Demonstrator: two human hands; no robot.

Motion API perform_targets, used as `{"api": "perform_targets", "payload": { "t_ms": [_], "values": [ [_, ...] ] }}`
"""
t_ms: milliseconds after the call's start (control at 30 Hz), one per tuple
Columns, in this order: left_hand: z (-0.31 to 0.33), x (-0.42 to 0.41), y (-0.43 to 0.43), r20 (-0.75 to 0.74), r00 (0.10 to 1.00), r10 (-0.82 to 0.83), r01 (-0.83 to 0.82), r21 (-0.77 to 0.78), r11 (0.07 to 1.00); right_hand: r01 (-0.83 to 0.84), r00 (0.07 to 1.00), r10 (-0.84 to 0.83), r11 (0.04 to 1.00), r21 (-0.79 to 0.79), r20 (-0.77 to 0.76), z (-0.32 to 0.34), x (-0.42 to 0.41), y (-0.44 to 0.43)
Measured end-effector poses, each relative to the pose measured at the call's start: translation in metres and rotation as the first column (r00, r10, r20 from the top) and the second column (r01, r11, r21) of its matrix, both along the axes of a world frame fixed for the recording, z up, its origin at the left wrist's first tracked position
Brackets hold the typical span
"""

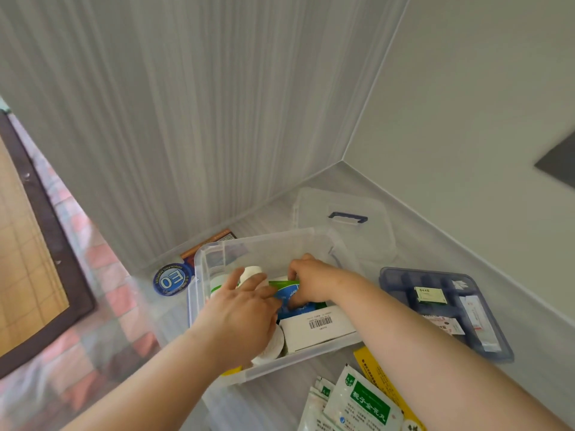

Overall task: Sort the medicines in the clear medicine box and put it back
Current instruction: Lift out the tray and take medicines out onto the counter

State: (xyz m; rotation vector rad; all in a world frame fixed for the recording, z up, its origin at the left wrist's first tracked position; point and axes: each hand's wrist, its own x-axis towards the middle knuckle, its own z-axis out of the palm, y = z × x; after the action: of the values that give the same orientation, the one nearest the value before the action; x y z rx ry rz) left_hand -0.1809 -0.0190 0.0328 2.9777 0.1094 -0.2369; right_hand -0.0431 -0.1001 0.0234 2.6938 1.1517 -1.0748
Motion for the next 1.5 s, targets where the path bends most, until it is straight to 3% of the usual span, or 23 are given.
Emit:
{"api": "perform_targets", "payload": {
  "t_ms": [167, 400, 567, 700, 800, 900, 1000, 1133, 1233, 1367, 1500],
  "values": [
    [0.010, -0.013, -0.003, 0.170, 0.985, -0.014, 0.008, 0.038, 0.999, -0.008, 1.000, 0.008, 1.000, -0.022, -0.001, 0.002, 0.001, 0.001],
    [0.010, -0.027, 0.001, 0.214, 0.974, 0.069, -0.061, -0.047, 0.997, 0.014, 1.000, -0.014, 1.000, 0.007, -0.007, 0.010, 0.003, 0.004],
    [0.012, -0.027, -0.001, 0.256, 0.964, 0.073, -0.062, -0.051, 0.997, 0.218, 0.970, -0.191, 0.957, 0.190, -0.151, 0.027, 0.004, -0.002],
    [0.010, -0.027, -0.002, 0.260, 0.963, 0.068, -0.071, 0.004, 0.997, 0.229, 0.972, -0.235, 0.911, 0.341, -0.025, 0.052, 0.003, -0.014],
    [0.012, -0.028, 0.000, 0.230, 0.968, 0.097, -0.103, 0.017, 0.994, 0.331, 0.938, -0.341, 0.819, 0.469, -0.067, 0.076, 0.002, -0.042],
    [0.008, -0.027, -0.003, 0.216, 0.971, 0.105, -0.098, -0.043, 0.994, 0.488, 0.869, -0.424, 0.656, 0.576, -0.254, 0.094, -0.005, -0.088],
    [-0.001, -0.021, 0.002, 0.123, 0.992, 0.037, -0.043, 0.045, 0.998, 0.610, 0.781, -0.509, 0.499, 0.616, -0.361, 0.094, -0.017, -0.145],
    [0.000, -0.013, -0.003, 0.127, 0.992, -0.014, 0.000, 0.110, 0.994, 0.789, 0.605, -0.543, 0.311, 0.529, -0.582, 0.074, -0.048, -0.219],
    [-0.001, -0.007, -0.005, 0.088, 0.996, -0.013, 0.002, 0.127, 0.992, 0.882, 0.455, -0.603, 0.201, 0.427, -0.656, 0.050, -0.078, -0.266],
    [-0.008, -0.004, -0.002, 0.081, 0.996, 0.026, -0.035, 0.114, 0.993, 0.944, 0.302, -0.668, 0.111, 0.309, -0.681, 0.017, -0.116, -0.314],
    [-0.012, -0.003, -0.003, 0.126, 0.989, 0.082, -0.088, 0.042, 0.995, 0.957, 0.276, -0.735, 0.147, 0.252, -0.619, -0.007, -0.139, -0.342]
  ]
}}
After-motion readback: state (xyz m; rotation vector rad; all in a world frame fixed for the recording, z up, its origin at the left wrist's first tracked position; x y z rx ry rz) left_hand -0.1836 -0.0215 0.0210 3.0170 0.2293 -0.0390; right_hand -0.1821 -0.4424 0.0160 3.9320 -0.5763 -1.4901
